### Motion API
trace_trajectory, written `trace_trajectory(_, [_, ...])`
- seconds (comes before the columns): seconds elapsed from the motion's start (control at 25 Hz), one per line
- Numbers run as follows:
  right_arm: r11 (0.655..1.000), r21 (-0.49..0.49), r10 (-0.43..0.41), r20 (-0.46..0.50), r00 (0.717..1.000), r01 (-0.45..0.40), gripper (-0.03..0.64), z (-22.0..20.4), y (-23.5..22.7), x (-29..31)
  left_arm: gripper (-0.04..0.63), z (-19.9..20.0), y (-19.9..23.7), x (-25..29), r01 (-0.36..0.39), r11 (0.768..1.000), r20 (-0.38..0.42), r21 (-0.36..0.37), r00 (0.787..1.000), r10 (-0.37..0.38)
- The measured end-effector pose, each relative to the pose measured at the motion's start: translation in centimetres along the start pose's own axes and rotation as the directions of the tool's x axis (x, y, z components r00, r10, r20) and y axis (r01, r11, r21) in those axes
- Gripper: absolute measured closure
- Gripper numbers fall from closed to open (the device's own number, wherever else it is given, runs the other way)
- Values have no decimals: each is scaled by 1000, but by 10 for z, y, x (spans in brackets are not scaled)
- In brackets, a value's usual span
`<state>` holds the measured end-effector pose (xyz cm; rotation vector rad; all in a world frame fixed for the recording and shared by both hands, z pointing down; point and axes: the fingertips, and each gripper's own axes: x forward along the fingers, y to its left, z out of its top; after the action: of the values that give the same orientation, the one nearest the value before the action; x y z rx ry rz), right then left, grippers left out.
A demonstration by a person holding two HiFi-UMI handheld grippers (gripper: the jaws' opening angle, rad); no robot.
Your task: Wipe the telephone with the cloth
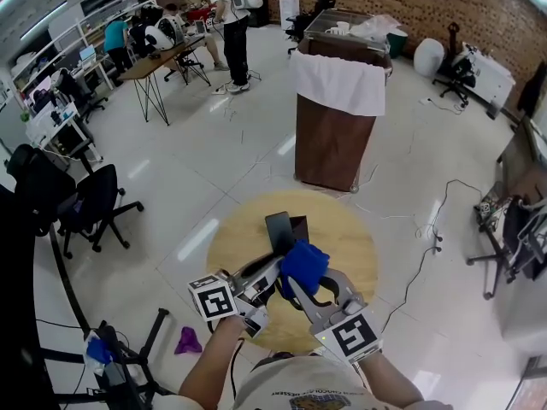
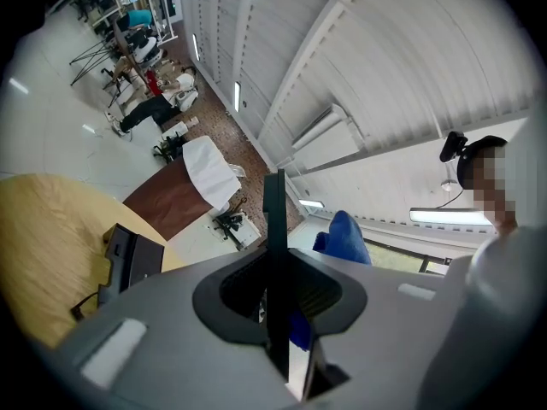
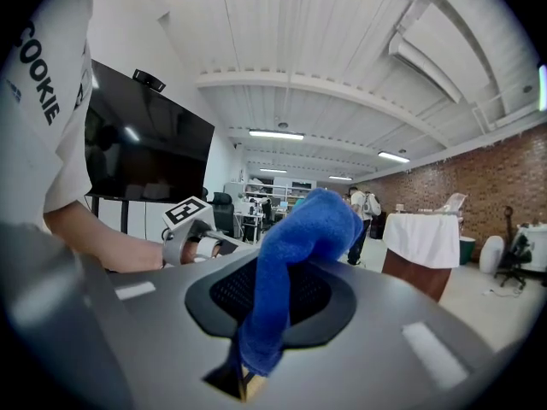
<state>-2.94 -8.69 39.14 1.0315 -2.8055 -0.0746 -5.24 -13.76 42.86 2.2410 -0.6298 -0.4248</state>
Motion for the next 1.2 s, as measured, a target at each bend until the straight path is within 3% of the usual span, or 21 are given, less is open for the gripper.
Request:
trace_trajectory(0.6, [997, -64, -30, 77, 997, 35, 554, 40, -31, 8, 531, -12, -15, 4, -14, 997, -39, 82, 999, 17])
trace_trajectory(1.2, [989, -126, -66, 127, 990, 82, 554, 73, -49, 14, 531, -27, -24, 2, -6, 993, -77, 119, 997, 15])
